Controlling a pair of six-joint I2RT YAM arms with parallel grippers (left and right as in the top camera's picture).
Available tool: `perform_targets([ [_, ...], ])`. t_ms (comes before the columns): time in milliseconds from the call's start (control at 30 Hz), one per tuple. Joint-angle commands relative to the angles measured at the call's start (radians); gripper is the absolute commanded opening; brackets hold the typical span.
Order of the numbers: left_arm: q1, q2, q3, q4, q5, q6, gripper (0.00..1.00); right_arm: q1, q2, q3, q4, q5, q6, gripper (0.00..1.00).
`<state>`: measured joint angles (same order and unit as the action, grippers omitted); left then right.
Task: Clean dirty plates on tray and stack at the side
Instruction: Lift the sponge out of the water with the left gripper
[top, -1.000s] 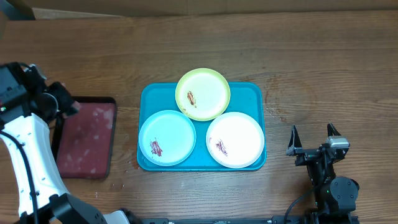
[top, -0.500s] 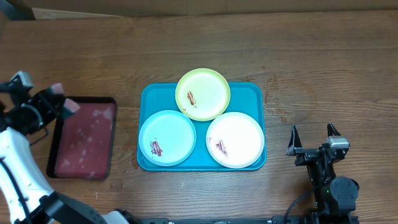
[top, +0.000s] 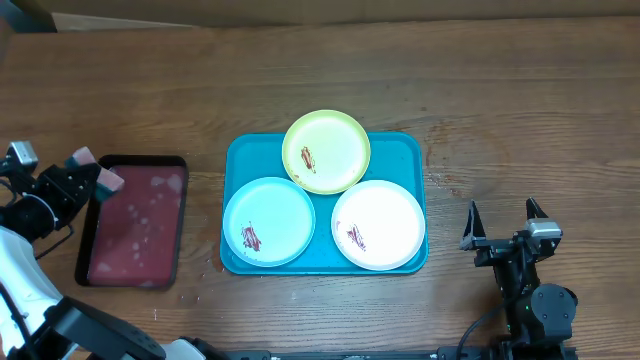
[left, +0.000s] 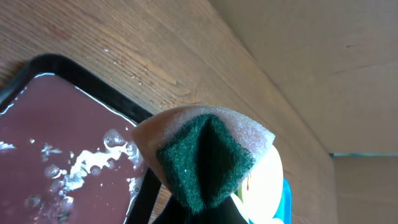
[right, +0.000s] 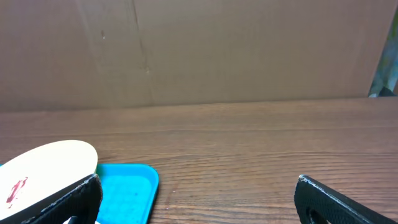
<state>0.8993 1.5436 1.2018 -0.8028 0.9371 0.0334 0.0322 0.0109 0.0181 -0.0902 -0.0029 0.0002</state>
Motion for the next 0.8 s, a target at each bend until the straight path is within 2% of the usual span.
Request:
perform_targets([
  [0,0.004,0.008,-0.003,0.009,0.047,0.011,0.04,-0.006,-0.008,-0.01,0.006,0.002,0.004,1.0],
  [100,0.004,0.008,-0.003,0.019,0.03,-0.051,0.04,-0.006,-0.008,-0.01,0.006,0.002,0.004,1.0],
  [367,0.005,0.008,-0.003,0.05,0.054,-0.506,0.04,-0.006,-0.008,-0.01,0.006,0.002,0.004,1.0],
  [633,0.005,0.008,-0.003,0.047,0.115,-0.71,0.04,-0.006,-0.008,-0.01,0.006,0.002,0.004,1.0],
  [767,0.005,0.008,-0.003,0.071,0.138,-0.722,0.04,-0.006,-0.008,-0.01,0.006,0.002,0.004,1.0],
])
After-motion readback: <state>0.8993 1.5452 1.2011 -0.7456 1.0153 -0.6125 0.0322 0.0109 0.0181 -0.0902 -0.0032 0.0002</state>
